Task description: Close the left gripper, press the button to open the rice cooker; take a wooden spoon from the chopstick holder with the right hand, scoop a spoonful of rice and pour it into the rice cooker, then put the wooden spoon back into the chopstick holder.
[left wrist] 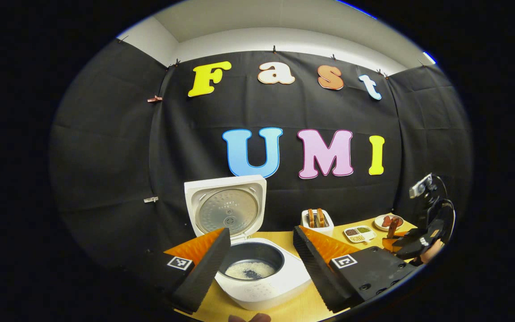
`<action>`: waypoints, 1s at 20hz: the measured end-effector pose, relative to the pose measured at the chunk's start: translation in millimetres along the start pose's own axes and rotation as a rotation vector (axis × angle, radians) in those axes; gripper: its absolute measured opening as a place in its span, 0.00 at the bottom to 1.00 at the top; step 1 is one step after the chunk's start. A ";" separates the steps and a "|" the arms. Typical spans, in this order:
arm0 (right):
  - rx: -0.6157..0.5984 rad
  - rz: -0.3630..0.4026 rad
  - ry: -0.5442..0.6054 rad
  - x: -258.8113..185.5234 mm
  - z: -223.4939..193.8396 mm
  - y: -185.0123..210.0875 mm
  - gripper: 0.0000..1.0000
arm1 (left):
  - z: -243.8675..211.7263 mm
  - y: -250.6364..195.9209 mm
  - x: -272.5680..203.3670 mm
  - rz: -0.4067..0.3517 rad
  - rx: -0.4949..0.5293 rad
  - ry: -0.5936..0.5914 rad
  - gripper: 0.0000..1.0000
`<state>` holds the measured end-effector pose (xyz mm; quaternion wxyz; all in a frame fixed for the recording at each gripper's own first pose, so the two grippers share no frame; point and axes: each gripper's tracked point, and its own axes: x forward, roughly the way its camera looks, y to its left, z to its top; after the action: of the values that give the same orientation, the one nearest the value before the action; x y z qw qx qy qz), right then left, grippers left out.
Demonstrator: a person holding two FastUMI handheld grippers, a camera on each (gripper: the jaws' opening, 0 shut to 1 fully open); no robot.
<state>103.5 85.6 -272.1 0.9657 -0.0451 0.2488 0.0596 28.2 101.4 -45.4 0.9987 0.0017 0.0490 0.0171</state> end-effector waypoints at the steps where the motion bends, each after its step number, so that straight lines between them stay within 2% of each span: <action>1: -0.010 -0.011 0.017 5.9 -8.3 4.2 0.10 | -1.6 2.3 0.7 -0.006 -0.002 0.004 0.97; 3: -0.014 -0.042 0.052 11.2 -23.1 9.6 0.10 | -3.3 3.7 2.7 -0.025 -0.006 0.010 1.00; 5: 0.017 -0.060 0.051 10.2 -22.8 17.2 0.10 | -6.4 8.0 6.8 -0.031 0.008 0.012 0.97; 10: 0.204 -0.013 0.102 7.6 -30.8 51.1 0.10 | -13.2 12.9 13.5 -0.048 0.001 0.016 0.97; 13: 0.364 0.011 0.132 9.2 -32.3 60.7 0.10 | -16.4 16.9 12.0 -0.046 -0.014 0.022 0.97; 20: 0.807 0.049 0.152 2.7 -42.3 31.5 0.10 | -18.1 26.1 7.2 -0.028 -0.020 0.022 0.97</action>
<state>81.5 112.0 -312.2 0.8830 0.3389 0.3240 -0.0233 32.8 127.8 -63.9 0.9982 -0.0090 0.0599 0.0035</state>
